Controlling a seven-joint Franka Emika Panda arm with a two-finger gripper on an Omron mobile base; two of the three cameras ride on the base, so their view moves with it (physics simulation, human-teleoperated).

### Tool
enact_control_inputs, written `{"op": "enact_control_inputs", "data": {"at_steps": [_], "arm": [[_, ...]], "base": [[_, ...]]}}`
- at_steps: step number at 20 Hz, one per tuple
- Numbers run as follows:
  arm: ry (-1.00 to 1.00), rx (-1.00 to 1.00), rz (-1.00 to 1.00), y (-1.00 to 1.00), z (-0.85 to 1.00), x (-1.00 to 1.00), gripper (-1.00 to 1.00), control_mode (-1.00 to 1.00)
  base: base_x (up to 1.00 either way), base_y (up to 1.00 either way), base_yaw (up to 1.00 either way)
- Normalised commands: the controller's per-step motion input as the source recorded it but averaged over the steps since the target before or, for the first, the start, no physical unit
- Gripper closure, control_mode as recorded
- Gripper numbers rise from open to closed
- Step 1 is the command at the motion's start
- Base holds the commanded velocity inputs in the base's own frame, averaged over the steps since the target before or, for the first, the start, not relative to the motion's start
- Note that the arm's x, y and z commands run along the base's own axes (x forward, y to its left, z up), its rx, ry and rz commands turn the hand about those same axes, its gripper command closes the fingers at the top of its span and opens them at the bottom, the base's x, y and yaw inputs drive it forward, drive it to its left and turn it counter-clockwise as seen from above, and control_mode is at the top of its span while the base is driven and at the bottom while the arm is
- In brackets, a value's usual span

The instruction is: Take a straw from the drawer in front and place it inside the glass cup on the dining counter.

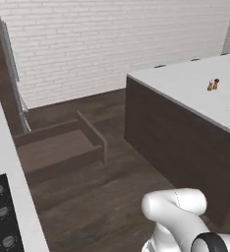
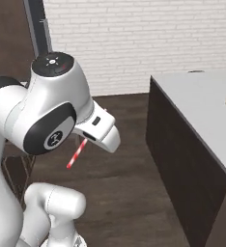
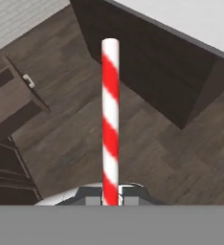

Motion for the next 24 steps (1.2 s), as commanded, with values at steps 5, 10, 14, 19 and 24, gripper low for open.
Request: {"op": "enact_control_inputs", "data": {"at_steps": [5, 10, 14, 19, 24], "arm": [[0.00, 0.00, 0.00, 0.00, 0.00, 0.00, 1.00, 1.00], [0.00, 0.00, 0.00, 0.00, 0.00, 0.00, 1.00, 1.00], [0.00, 0.00, 0.00, 0.00, 0.00, 0.00, 1.00, 1.00], [0.00, 0.00, 0.00, 0.00, 0.00, 0.00, 1.00, 1.00], [0.00, 0.00, 0.00, 0.00, 0.00, 0.00, 1.00, 1.00]], "base": [[0.00, -0.41, -0.43], [0.00, -0.49, -0.35], [0.02, -0.59, -0.28], [0.03, -0.66, -0.23], [0.06, -0.76, -0.17]]}}
